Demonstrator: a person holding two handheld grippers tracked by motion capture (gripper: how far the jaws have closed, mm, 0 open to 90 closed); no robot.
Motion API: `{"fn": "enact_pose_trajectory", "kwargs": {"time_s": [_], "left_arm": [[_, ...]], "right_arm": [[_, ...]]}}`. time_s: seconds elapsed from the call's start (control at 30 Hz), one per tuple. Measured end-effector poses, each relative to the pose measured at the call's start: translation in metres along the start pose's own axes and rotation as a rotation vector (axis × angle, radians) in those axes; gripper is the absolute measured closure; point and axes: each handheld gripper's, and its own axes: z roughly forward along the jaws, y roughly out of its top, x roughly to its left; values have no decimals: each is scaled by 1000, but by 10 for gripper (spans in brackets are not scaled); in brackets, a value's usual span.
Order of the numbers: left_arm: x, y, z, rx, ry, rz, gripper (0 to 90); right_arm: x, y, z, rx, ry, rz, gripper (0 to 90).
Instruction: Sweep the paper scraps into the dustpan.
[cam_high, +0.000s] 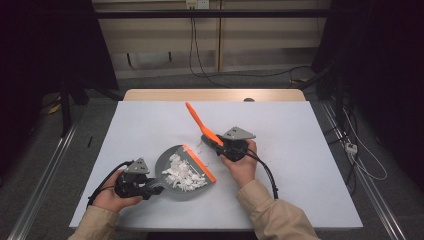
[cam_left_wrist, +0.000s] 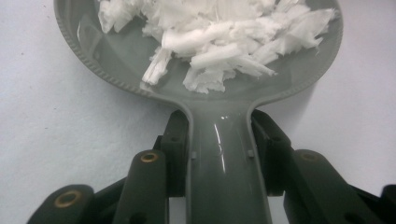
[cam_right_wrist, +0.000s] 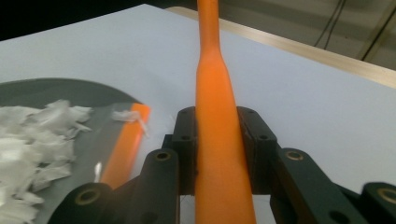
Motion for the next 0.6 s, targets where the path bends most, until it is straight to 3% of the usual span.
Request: {"fn": "enact_pose_trajectory", "kwargs": {"time_s": [0.13,0.2,0.27,0.4,0.5,0.6], "left_arm": [[1,4,9,15,-6,2,629],[2,6,11,10,-12,-8,629],[3,7,11,8,-11,-9,628],[3,8,15,-18,-1,-16,626],[1,10,18,-14,26,0,624],[2,9,17,-36,-4,-2,628]], "right_arm": [[15,3,0,19,36,-53,710],[19,2,-1,3,110,-4,711],[26,3,-3,8,103,-35,711],[35,8,-10,-15,173,-9,714],[40,12,-14,-24,185,-28,714],[36,15,-20,-40,172,-21,714]]}}
